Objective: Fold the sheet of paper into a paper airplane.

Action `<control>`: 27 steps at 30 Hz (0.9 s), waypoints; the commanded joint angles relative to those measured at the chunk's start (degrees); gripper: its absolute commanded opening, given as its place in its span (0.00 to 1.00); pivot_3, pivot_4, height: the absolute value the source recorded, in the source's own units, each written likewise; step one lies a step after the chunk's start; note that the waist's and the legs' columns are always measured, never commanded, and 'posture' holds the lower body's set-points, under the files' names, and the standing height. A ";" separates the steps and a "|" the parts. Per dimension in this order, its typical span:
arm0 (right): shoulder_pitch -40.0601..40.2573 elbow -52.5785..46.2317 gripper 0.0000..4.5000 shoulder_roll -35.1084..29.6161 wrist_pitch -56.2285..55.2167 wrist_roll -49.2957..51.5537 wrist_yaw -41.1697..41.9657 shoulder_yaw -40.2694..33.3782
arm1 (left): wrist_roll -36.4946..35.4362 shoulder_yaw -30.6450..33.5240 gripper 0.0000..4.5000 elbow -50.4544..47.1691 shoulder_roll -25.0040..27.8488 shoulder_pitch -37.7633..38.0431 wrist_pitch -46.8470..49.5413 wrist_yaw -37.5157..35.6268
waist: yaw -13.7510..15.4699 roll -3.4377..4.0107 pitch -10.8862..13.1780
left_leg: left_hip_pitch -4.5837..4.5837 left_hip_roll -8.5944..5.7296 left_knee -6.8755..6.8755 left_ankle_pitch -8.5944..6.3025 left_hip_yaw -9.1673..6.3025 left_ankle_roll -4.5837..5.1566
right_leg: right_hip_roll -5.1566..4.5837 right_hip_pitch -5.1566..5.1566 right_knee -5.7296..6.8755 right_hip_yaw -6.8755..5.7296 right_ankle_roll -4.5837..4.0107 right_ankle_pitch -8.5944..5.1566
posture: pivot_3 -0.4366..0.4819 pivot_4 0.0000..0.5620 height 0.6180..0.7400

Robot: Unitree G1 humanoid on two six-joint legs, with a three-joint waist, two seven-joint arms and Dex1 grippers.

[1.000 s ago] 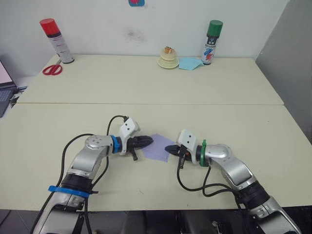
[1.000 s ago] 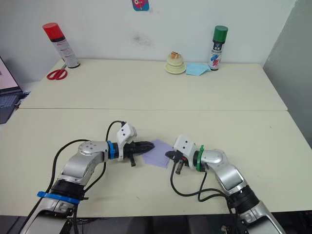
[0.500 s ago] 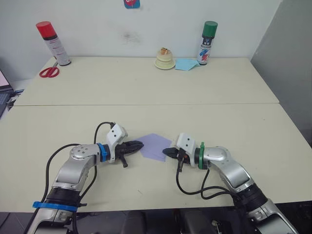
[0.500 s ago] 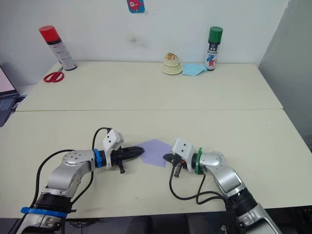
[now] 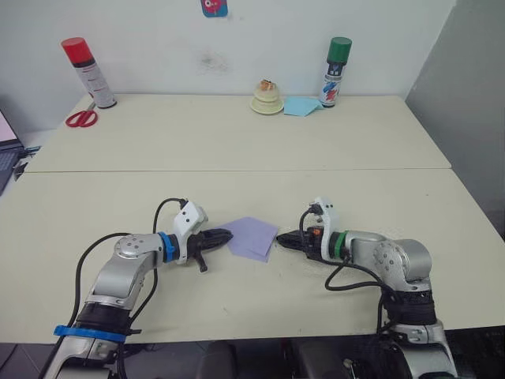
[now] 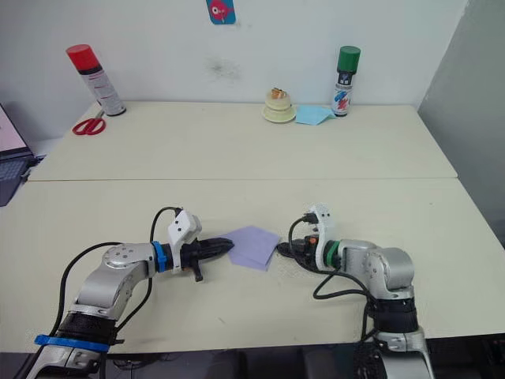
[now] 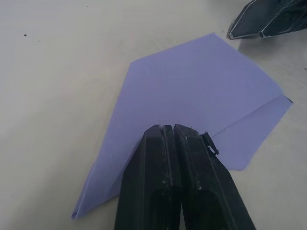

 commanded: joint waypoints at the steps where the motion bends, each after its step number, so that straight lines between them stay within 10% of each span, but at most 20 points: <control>1: -2.24 3.91 0.51 6.53 3.45 1.83 -4.49 -3.81 | 1.47 -1.99 0.08 0.45 0.56 1.94 1.98 -0.45 | -0.07 0.00 -0.02 | -0.01 -0.01 -0.02 0.00 0.00 0.00 | 0.00 0.00 -0.01 -0.01 0.00 0.00 | 0.48 0.27 0.98; 27: -9.48 32.52 0.43 10.52 -31.76 -1.88 4.34 7.04 | 1.25 -0.81 0.08 -2.42 2.05 3.75 4.72 0.51 | -1.61 0.04 -0.10 | 0.08 0.04 -0.09 -0.01 0.00 0.01 | 0.03 0.04 -0.13 0.00 0.00 0.00 | 0.48 0.27 0.98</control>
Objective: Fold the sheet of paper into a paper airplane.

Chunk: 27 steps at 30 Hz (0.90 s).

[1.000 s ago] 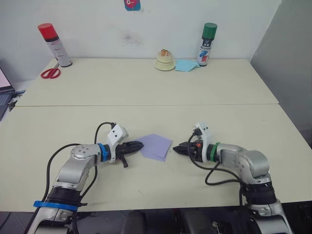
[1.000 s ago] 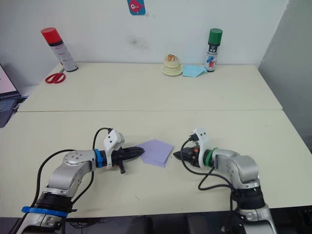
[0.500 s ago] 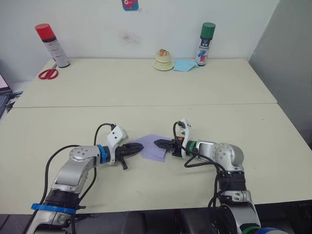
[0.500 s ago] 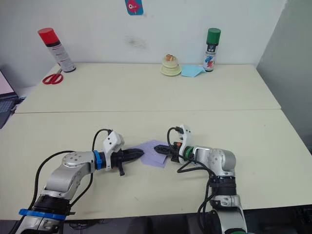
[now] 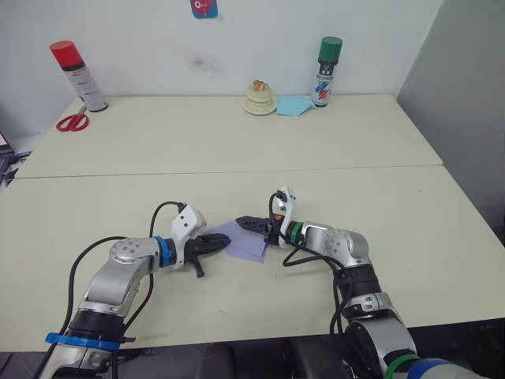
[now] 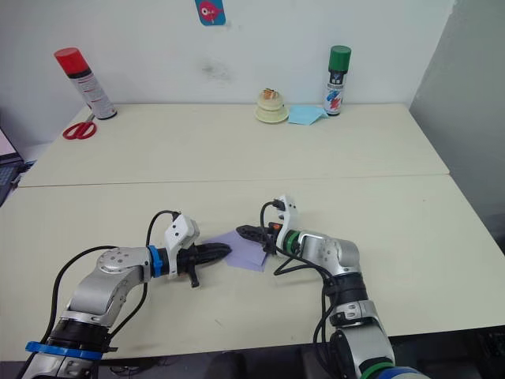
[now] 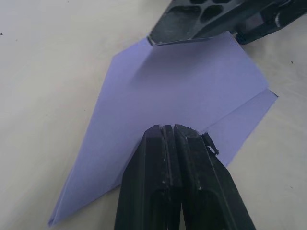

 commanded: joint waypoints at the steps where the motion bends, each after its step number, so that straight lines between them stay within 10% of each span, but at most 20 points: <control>1: 0.18 2.24 0.39 0.13 -5.57 -2.86 2.19 4.36 | 1.27 -1.26 0.08 1.89 0.77 1.03 2.08 0.13 | -0.12 0.00 -0.01 | 0.01 0.01 0.00 0.00 0.00 0.00 | 0.00 0.01 0.00 0.01 0.00 0.00 | 0.48 0.27 0.98; 6: 1.60 -0.51 0.02 -1.73 -9.07 -4.72 5.06 8.97 | 1.34 -1.02 0.08 2.18 1.18 0.99 2.21 -0.12 | -0.29 0.00 -0.01 | 0.32 0.06 -0.07 0.00 0.00 0.00 | -0.01 0.23 -0.01 0.04 -0.01 -0.01 | 0.48 0.27 0.98; 27: 6.32 -3.85 0.01 -10.25 -41.46 -22.27 9.90 24.47 | 1.20 1.16 0.08 7.56 3.25 -2.46 3.32 -0.37 | -0.12 0.02 0.04 | 0.12 0.05 -0.41 0.00 -0.06 -0.01 | -0.05 0.21 -0.58 -0.06 -0.01 -0.01 | 0.48 0.27 0.98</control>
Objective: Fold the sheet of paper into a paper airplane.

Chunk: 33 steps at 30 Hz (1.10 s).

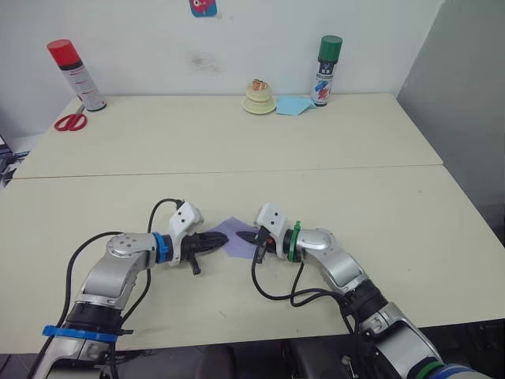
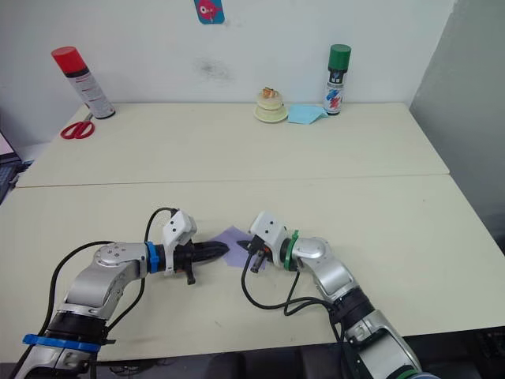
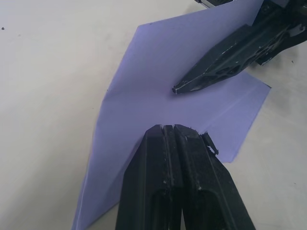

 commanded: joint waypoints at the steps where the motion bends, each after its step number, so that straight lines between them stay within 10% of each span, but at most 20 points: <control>1: 0.33 -1.17 0.01 1.12 0.75 1.51 0.19 -1.84 | 2.14 0.86 0.08 3.88 2.06 0.33 1.67 1.80 | 0.00 0.00 0.00 | 0.00 0.00 0.00 0.00 0.00 0.00 | 0.00 0.00 0.00 0.00 0.00 0.00 | 0.48 0.27 0.98; 33: 2.37 0.76 0.01 -3.08 -18.08 -8.77 1.34 2.28 | 1.23 1.65 0.08 9.95 2.85 -5.22 2.25 1.51 | 0.22 -0.01 0.07 | -0.07 -0.04 0.00 0.00 0.00 -0.01 | -0.06 -0.01 -0.05 -0.02 0.01 0.01 | 0.48 0.27 0.98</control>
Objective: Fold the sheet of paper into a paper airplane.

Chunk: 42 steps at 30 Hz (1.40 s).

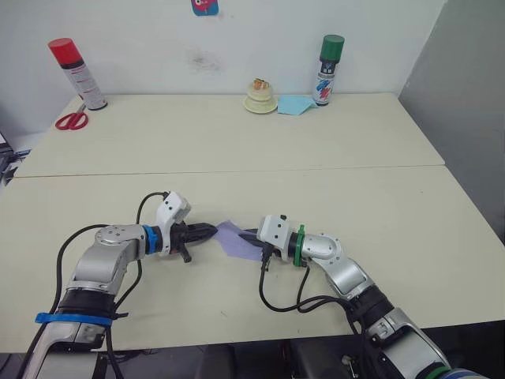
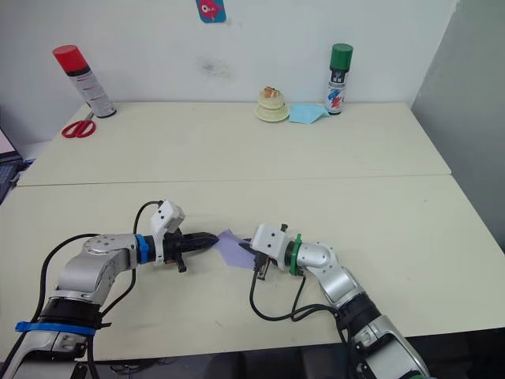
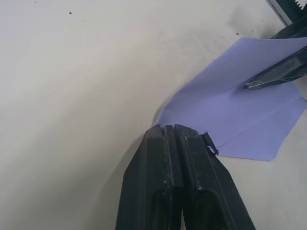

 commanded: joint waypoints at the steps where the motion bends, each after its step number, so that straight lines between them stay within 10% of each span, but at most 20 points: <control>1: 0.19 0.30 0.01 -0.34 -2.36 -0.87 0.64 0.79 | 3.29 -0.64 0.08 2.74 0.65 -0.19 -0.53 1.97 | 0.01 0.00 0.00 | 0.00 0.00 0.00 0.00 0.00 0.00 | 0.00 0.00 0.00 0.00 0.00 0.00 | 0.48 0.27 0.98; 18: 1.10 -4.11 0.01 -1.03 2.02 4.45 2.60 -2.93 | 4.27 -2.31 0.08 2.18 -0.04 0.85 -1.16 1.59 | 0.35 0.00 0.00 | -0.03 -0.07 0.00 0.00 0.03 0.00 | -0.08 0.02 -0.04 0.00 0.00 0.00 | 0.48 0.27 0.98; 42: -5.98 13.63 0.01 -7.45 -31.48 -17.61 -9.27 3.45 | 3.56 -2.20 0.08 0.05 0.10 1.78 -0.22 1.65 | 0.38 -0.01 0.01 | -0.04 -0.08 0.01 0.00 0.06 0.00 | -0.09 0.02 -0.06 0.02 0.00 0.00 | 0.48 0.27 0.98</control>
